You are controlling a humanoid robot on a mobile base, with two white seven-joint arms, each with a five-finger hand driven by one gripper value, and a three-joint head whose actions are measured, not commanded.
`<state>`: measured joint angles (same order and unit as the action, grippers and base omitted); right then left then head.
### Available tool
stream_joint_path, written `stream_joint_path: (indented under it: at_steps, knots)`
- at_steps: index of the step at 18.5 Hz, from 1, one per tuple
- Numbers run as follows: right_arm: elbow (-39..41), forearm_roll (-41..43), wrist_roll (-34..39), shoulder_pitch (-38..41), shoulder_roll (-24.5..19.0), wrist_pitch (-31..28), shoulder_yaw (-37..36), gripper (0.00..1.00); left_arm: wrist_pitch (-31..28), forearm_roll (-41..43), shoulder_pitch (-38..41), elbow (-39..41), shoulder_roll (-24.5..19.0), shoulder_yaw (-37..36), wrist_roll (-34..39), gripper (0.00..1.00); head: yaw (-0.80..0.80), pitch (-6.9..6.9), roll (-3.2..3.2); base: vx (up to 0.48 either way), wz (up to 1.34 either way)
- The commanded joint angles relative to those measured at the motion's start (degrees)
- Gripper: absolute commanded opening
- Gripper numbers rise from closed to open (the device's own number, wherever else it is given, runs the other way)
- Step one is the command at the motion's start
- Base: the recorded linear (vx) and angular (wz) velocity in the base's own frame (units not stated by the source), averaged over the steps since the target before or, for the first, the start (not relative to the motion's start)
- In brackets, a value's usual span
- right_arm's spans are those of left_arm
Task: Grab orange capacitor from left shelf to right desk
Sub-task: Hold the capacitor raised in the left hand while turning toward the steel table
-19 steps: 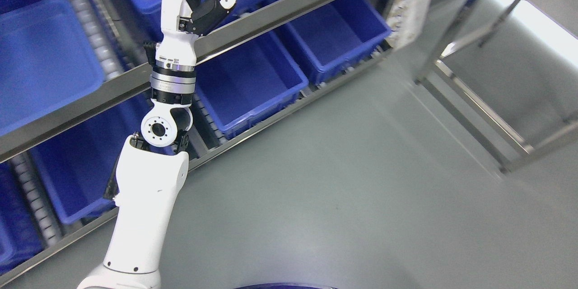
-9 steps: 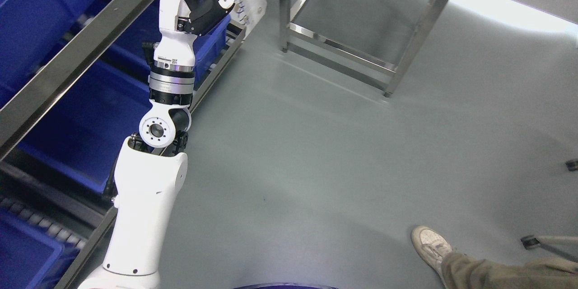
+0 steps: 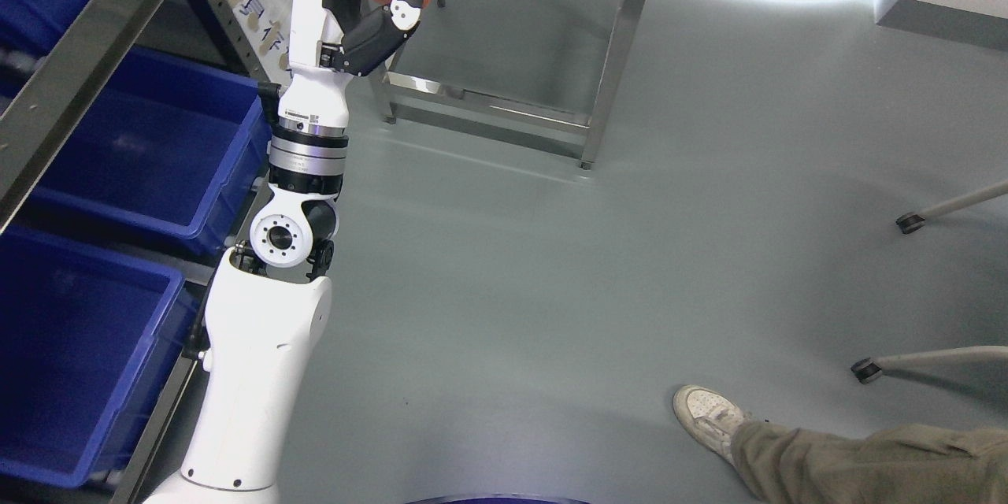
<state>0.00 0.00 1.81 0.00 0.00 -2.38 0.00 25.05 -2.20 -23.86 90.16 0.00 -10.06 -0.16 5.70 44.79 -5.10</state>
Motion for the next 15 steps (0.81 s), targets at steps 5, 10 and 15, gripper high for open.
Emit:
stream_joint_path:
  at_steps: [5,10,15]
  knots:
    - [1.9,-0.3,0.0,-0.1,1.0,0.0,-0.6,1.0,0.6,0.0,1.7,0.1,-1.0,-1.9,0.2,0.04,0.0,0.01,0.0,0.304,-0.25]
    - [1.9,-0.3,0.0,-0.1,1.0,0.0,-0.6,1.0,0.5,0.0,1.4,0.1,-1.0,-2.2,0.2,0.04,0.0,0.01,0.0,0.377,-0.07]
    - [1.9,-0.3,0.0,-0.1,1.0,0.0,-0.6,1.0,0.5,-0.1,1.3,0.1,-1.0,-2.4,0.2,0.04,0.0,0.01,0.0,0.451,-0.04]
